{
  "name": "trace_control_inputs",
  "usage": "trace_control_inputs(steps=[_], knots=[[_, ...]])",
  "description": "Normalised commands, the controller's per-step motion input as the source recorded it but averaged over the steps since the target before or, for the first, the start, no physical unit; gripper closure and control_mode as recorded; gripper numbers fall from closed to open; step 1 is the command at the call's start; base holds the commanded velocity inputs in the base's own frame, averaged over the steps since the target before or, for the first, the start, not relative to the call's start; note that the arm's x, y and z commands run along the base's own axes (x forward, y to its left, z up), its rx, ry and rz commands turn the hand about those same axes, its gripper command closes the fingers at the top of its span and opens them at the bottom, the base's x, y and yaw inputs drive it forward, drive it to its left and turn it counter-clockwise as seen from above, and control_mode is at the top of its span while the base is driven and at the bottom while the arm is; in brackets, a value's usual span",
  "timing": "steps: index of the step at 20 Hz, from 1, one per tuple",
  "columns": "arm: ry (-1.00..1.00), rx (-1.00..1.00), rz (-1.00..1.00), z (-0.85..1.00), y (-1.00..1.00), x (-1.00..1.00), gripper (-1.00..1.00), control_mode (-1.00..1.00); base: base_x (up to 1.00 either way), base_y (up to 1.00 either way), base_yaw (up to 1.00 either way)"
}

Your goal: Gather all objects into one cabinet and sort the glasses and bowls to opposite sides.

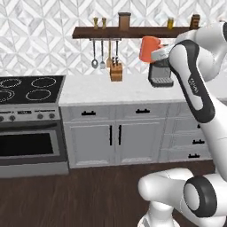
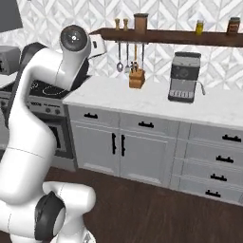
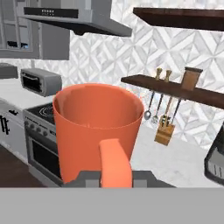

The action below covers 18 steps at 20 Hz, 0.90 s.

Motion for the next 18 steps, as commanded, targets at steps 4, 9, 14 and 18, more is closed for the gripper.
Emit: trace_control_inputs(steps=[4,9,14,18], knots=[[0.0,0.0,0.0,0.0,0.0,0.0,1.0,1.0,0.03,1.0,0.59],[0.0,0.0,0.0,0.0,0.0,0.0,1.0,1.0,0.58,1.0,0.42],[0.0,0.0,0.0,0.0,0.0,0.0,1.0,1.0,0.89,1.0,0.15],[0.0,0.0,0.0,0.0,0.0,0.0,1.0,1.0,0.3,1.0,0.22]])
